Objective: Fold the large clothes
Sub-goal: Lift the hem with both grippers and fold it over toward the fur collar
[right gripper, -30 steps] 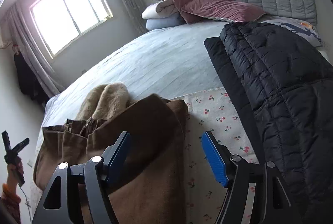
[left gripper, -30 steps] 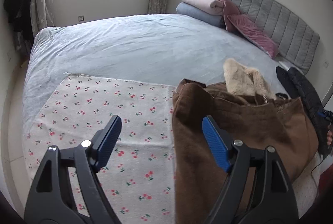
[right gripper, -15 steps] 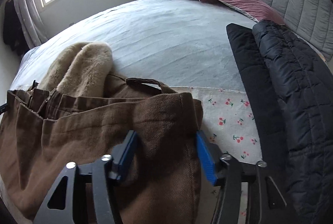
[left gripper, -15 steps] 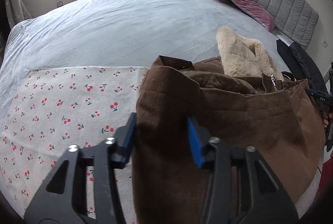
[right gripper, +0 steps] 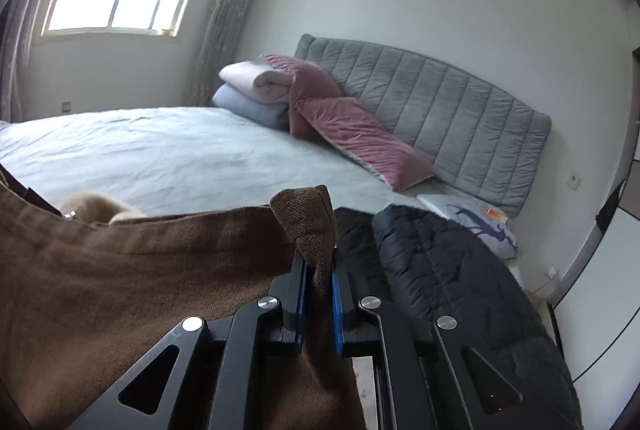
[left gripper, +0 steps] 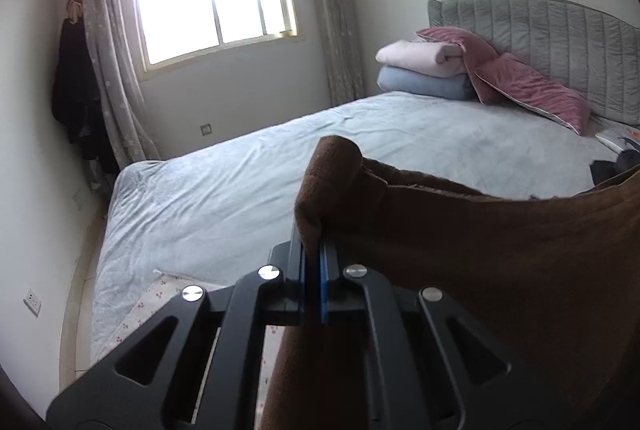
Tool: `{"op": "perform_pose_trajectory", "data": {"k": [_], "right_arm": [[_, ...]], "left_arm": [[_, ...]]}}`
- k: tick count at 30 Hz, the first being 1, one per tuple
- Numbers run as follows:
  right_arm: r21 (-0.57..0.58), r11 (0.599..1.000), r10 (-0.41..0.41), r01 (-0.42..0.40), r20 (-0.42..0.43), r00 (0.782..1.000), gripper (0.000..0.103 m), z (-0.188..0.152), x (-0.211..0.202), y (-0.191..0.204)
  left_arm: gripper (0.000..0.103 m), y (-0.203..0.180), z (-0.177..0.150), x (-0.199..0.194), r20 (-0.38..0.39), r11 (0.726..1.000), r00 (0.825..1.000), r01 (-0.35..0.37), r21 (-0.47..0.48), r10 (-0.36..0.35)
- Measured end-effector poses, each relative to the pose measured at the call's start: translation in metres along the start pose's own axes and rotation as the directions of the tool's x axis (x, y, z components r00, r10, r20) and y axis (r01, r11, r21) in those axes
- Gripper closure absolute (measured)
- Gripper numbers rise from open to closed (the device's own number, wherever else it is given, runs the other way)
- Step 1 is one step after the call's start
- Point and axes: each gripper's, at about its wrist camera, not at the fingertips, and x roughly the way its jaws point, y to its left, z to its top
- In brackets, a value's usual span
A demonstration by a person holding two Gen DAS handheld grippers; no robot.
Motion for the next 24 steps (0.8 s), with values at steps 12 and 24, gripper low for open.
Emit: {"op": "perform_pose_trajectory", "data": {"k": [12, 24], "right_arm": [[-0.143, 0.986, -0.110, 0.088, -0.155, 0.982, 0.092, -0.048, 0.149, 0.069], [-0.053, 0.995, -0.095, 0.080, -0.396, 0.913, 0.073, -0.068, 0.160, 0.029]], "left_arm": [[0.088, -0.083, -0.089, 0.149, -0.014, 0.921, 0.958, -0.272, 0.279, 0.287], [0.033, -0.017, -0.084, 0.142, -0.363, 0.960, 0.892, -0.225, 0.167, 0.271]]}}
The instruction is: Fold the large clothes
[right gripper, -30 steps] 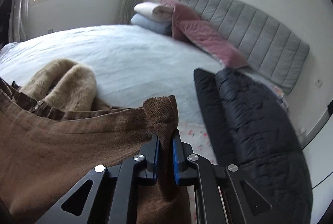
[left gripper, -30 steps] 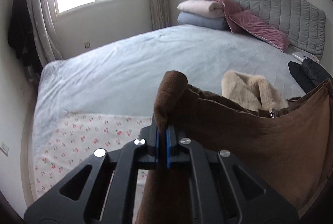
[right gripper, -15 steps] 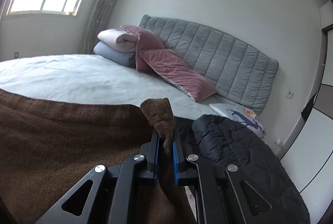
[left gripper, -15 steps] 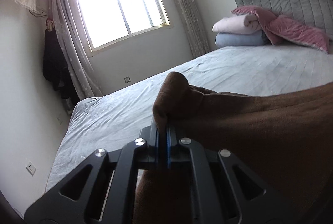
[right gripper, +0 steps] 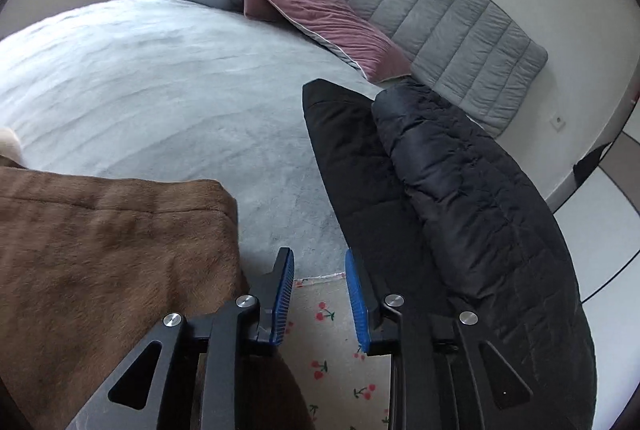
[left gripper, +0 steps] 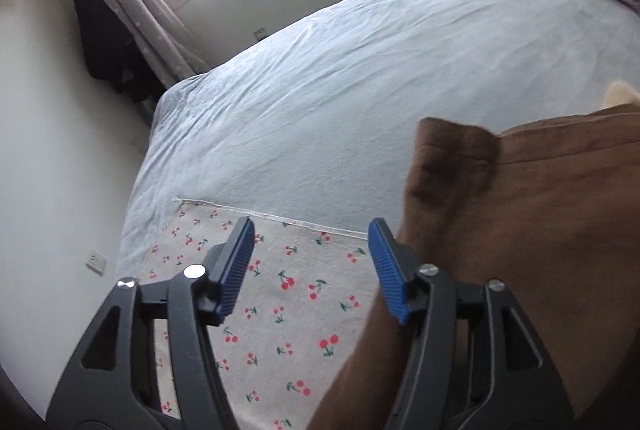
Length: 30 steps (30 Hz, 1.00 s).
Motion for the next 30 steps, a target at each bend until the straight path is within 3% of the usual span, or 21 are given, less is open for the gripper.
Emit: {"op": "perform_pose_trajectory", "data": {"k": [1, 2, 3, 5, 7, 9, 11, 12, 13, 14, 15, 17, 19, 20, 21, 22, 24, 26, 28, 30], "right_arm": [[-0.007, 0.999, 0.042, -0.041, 0.009, 0.999, 0.064, -0.003, -0.012, 0.005], [-0.024, 0.995, 0.093, -0.093, 0.021, 0.995, 0.050, -0.007, -0.027, 0.014], [-0.042, 0.989, 0.144, -0.143, 0.032, 0.989, 0.044, -0.010, -0.043, 0.023], [-0.075, 0.960, 0.275, -0.270, 0.063, 0.959, 0.030, -0.020, -0.077, 0.045], [-0.099, 0.915, 0.396, -0.390, 0.051, 0.917, 0.028, -0.030, -0.102, 0.071], [-0.097, 0.860, 0.504, -0.501, 0.006, 0.864, 0.028, -0.043, -0.116, 0.094], [-0.070, 0.838, 0.539, -0.540, -0.036, 0.841, 0.028, -0.060, -0.112, 0.101], [-0.067, 0.840, 0.535, -0.539, -0.063, 0.842, 0.028, -0.072, -0.104, 0.099], [-0.067, 0.845, 0.526, -0.530, -0.072, 0.847, 0.028, -0.080, -0.102, 0.093], [-0.060, 0.853, 0.515, -0.519, -0.071, 0.855, 0.028, -0.088, -0.094, 0.079], [-0.036, 0.865, 0.498, -0.500, -0.060, 0.865, 0.028, -0.093, -0.087, 0.057], [0.000, 0.905, 0.426, -0.426, -0.064, 0.903, 0.027, -0.100, -0.077, 0.022], [0.083, 0.916, 0.399, -0.392, -0.096, 0.912, 0.027, -0.106, -0.064, -0.023], [0.114, 0.913, 0.403, -0.391, -0.108, 0.909, 0.027, -0.108, -0.062, -0.040], [0.141, 0.916, 0.392, -0.375, -0.121, 0.912, 0.027, -0.111, -0.062, -0.055], [0.172, 0.909, 0.403, -0.381, -0.120, 0.907, 0.027, -0.115, -0.065, -0.071], [0.243, 0.858, 0.488, -0.453, -0.105, 0.867, 0.027, -0.124, -0.072, -0.097], [0.313, 0.803, 0.559, -0.507, -0.101, 0.823, 0.025, -0.134, -0.077, -0.114], [0.381, 0.733, 0.639, -0.563, -0.104, 0.762, 0.018, -0.143, -0.080, -0.126], [0.437, 0.646, 0.730, -0.626, -0.115, 0.673, 0.016, -0.161, -0.082, -0.130]], "left_arm": [[0.025, -0.004, -0.001, -0.012, 0.022, 0.999, 0.999, 0.036, 0.006, -0.036], [0.021, -0.011, -0.004, -0.027, 0.044, 0.996, 0.995, 0.088, 0.021, -0.089], [0.020, -0.021, -0.009, -0.043, 0.056, 0.986, 0.985, 0.164, 0.042, -0.166], [0.019, -0.048, -0.018, -0.066, 0.032, 0.943, 0.944, 0.325, 0.075, -0.328], [0.019, -0.074, -0.031, -0.076, 0.001, 0.891, 0.894, 0.447, 0.080, -0.449], [0.018, -0.091, -0.051, -0.077, -0.022, 0.852, 0.855, 0.518, 0.071, -0.518], [0.018, -0.079, -0.066, -0.062, -0.043, 0.842, 0.843, 0.538, 0.036, -0.537], [0.018, -0.066, -0.075, -0.057, -0.036, 0.832, 0.832, 0.554, 0.019, -0.554], [0.018, -0.052, -0.081, -0.053, -0.015, 0.829, 0.829, 0.559, 0.017, -0.559], [0.017, -0.038, -0.086, -0.053, 0.000, 0.846, 0.846, 0.533, 0.030, -0.533], [0.014, -0.022, -0.092, -0.048, -0.002, 0.874, 0.875, 0.483, 0.048, -0.483], [0.009, 0.008, -0.100, -0.038, -0.003, 0.892, 0.893, 0.450, 0.035, -0.451], [0.009, 0.043, -0.107, -0.025, -0.045, 0.928, 0.927, 0.373, 0.008, -0.372], [0.009, 0.057, -0.111, -0.019, -0.067, 0.932, 0.929, 0.363, -0.005, -0.363], [0.009, 0.073, -0.115, -0.015, -0.081, 0.923, 0.919, 0.384, -0.037, -0.385], [0.009, 0.088, -0.120, -0.014, -0.090, 0.904, 0.900, 0.420, -0.086, -0.427], [0.009, 0.107, -0.125, -0.014, -0.103, 0.859, 0.858, 0.482, -0.175, -0.503], [0.009, 0.116, -0.131, -0.013, -0.121, 0.777, 0.778, 0.575, -0.256, -0.616], [0.009, 0.110, -0.146, -0.015, -0.153, 0.655, 0.649, 0.670, -0.349, -0.745], [0.009, 0.105, -0.160, -0.019, -0.162, 0.577, 0.567, 0.702, -0.416, -0.807]]}}
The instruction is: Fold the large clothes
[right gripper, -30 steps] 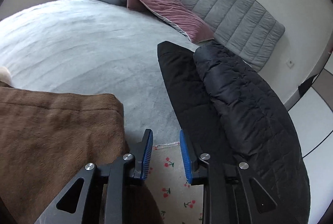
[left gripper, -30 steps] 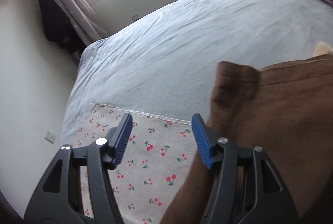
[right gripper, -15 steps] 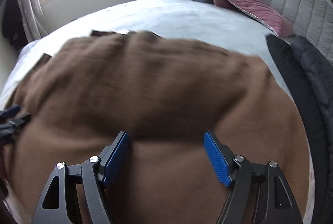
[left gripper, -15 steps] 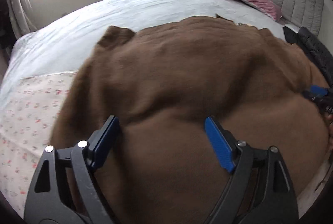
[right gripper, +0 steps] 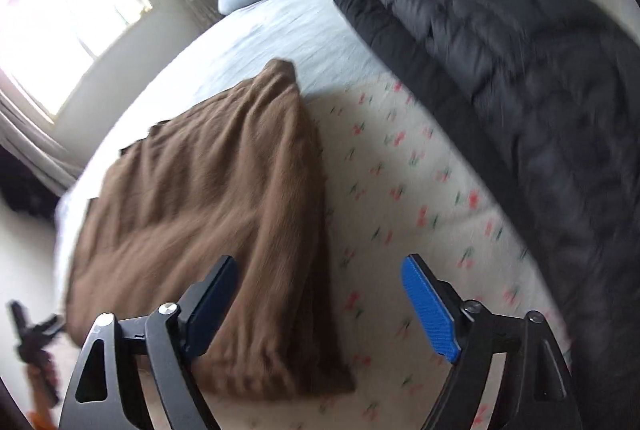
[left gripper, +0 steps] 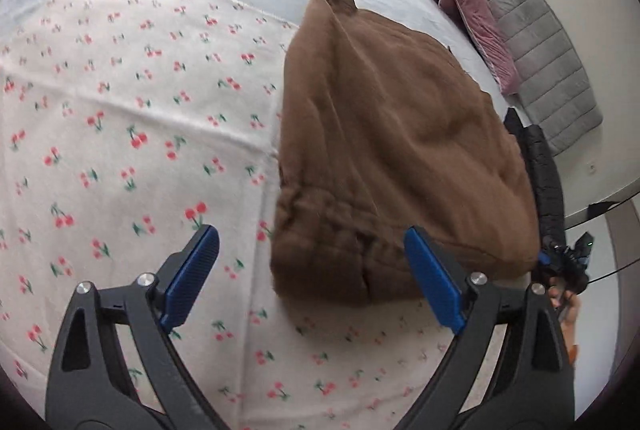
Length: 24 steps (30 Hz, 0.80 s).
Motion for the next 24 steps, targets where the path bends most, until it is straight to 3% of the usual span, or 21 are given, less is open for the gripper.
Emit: {"op": "perform_pose_trajectory", "data": {"k": [5, 8, 12, 18, 19, 20, 21, 22, 24], "right_arm": [[0.091, 0.989, 0.129, -0.120, -0.096, 0.987, 0.015, -0.038, -0.003, -0.017], [0.163, 0.969, 0.212, -0.188, -0.147, 0.966, 0.015, -0.051, 0.010, -0.022], [0.161, 0.961, 0.243, -0.226, -0.098, 0.965, 0.014, -0.045, 0.026, -0.009], [0.235, 0.944, 0.239, -0.233, 0.000, 0.971, 0.014, -0.016, 0.058, 0.009], [0.252, 0.941, 0.230, -0.226, 0.013, 0.973, 0.018, -0.013, 0.061, 0.011], [0.279, 0.937, 0.211, -0.209, 0.022, 0.977, 0.034, -0.009, 0.063, 0.014], [0.308, 0.935, 0.185, -0.178, 0.006, 0.983, 0.051, -0.004, 0.065, 0.018], [0.335, 0.926, 0.184, -0.173, 0.001, 0.983, 0.074, 0.001, 0.063, 0.023], [0.341, 0.924, 0.177, -0.175, 0.027, 0.984, 0.083, 0.013, 0.046, 0.037]], "left_arm": [[0.009, 0.020, -0.014, 0.018, -0.084, 0.979, 0.984, 0.140, -0.149, -0.154], [0.009, 0.024, -0.014, 0.029, -0.059, 0.968, 0.981, 0.174, -0.178, -0.187], [0.011, 0.012, -0.012, 0.035, 0.012, 0.950, 0.971, 0.237, -0.202, -0.240], [0.024, -0.003, 0.008, 0.061, 0.128, 0.948, 0.972, 0.224, -0.228, -0.198], [0.036, -0.006, 0.012, 0.065, 0.140, 0.944, 0.975, 0.206, -0.257, -0.175], [0.068, -0.004, 0.015, 0.062, 0.139, 0.941, 0.980, 0.178, -0.286, -0.143], [0.077, -0.001, 0.019, 0.057, 0.136, 0.935, 0.983, 0.162, -0.317, -0.124], [0.082, -0.004, 0.023, 0.049, 0.154, 0.924, 0.981, 0.166, -0.343, -0.119], [0.085, -0.023, 0.031, 0.022, 0.221, 0.933, 0.971, 0.164, -0.320, -0.095]]}}
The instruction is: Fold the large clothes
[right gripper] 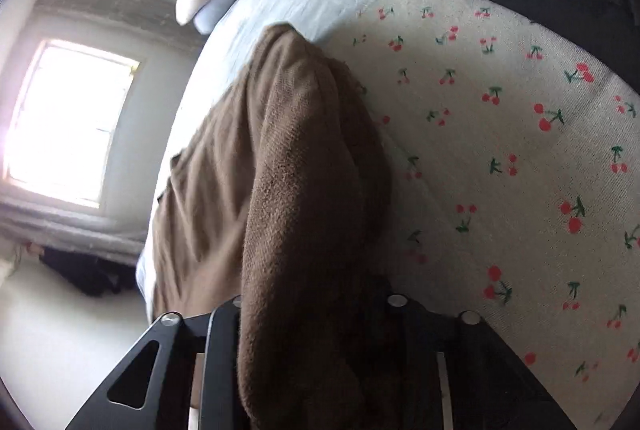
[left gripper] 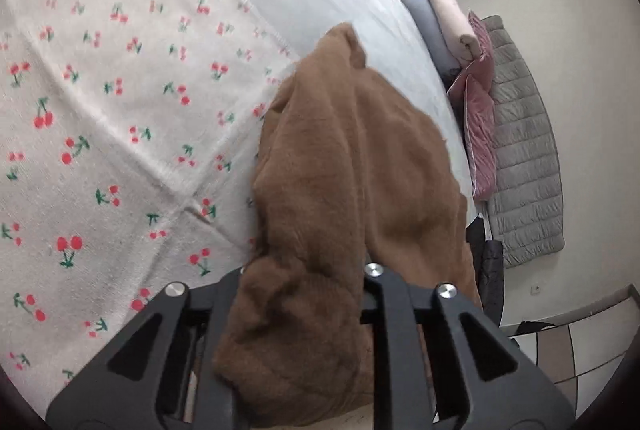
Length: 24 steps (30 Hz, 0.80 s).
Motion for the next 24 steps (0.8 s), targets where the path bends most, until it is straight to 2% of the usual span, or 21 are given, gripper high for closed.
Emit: {"op": "perform_pose_trajectory", "data": {"k": [2, 6, 8, 10, 13, 18, 20, 23, 24], "right_arm": [[-0.082, 0.996, 0.029, -0.025, 0.049, 0.998, 0.087, 0.000, -0.026, 0.040], [-0.221, 0.973, 0.078, -0.060, 0.070, 0.995, 0.089, -0.009, -0.082, 0.114], [-0.275, 0.957, 0.113, -0.089, 0.075, 0.991, 0.089, -0.014, -0.110, 0.137], [-0.332, 0.936, 0.153, -0.117, 0.083, 0.985, 0.089, -0.025, -0.148, 0.146], [-0.350, 0.926, 0.171, -0.141, 0.055, 0.984, 0.089, -0.050, -0.188, 0.129], [-0.378, 0.918, 0.102, -0.121, -0.070, 0.992, 0.089, -0.128, -0.217, 0.067], [-0.386, 0.917, 0.066, -0.105, -0.113, 0.991, 0.089, -0.161, -0.213, 0.037], [-0.405, 0.913, -0.028, -0.042, -0.166, 0.986, 0.088, -0.209, -0.195, -0.005], [-0.411, 0.912, -0.059, -0.018, -0.173, 0.983, 0.088, -0.221, -0.190, -0.018]], "left_arm": [[0.087, -0.029, 0.001, -0.021, 0.045, 0.999, 0.999, 0.008, 0.052, -0.011], [0.088, -0.092, -0.005, -0.081, 0.125, 0.983, 0.992, 0.007, 0.181, -0.030], [0.088, -0.115, -0.013, -0.117, 0.159, 0.968, 0.986, 0.007, 0.251, -0.049], [0.088, -0.123, -0.024, -0.157, 0.160, 0.955, 0.985, 0.018, 0.297, -0.069], [0.088, -0.115, -0.047, -0.205, 0.124, 0.939, 0.990, 0.017, 0.344, -0.063], [0.088, -0.072, -0.117, -0.256, 0.021, 0.915, 1.000, -0.009, 0.404, 0.000], [0.088, -0.052, -0.146, -0.259, -0.018, 0.913, 0.999, -0.025, 0.406, 0.035], [0.087, 0.006, -0.186, -0.242, -0.096, 0.936, 0.990, -0.059, 0.347, 0.098], [0.087, 0.034, -0.198, -0.230, -0.115, 0.941, 0.983, -0.100, 0.324, 0.144]]}}
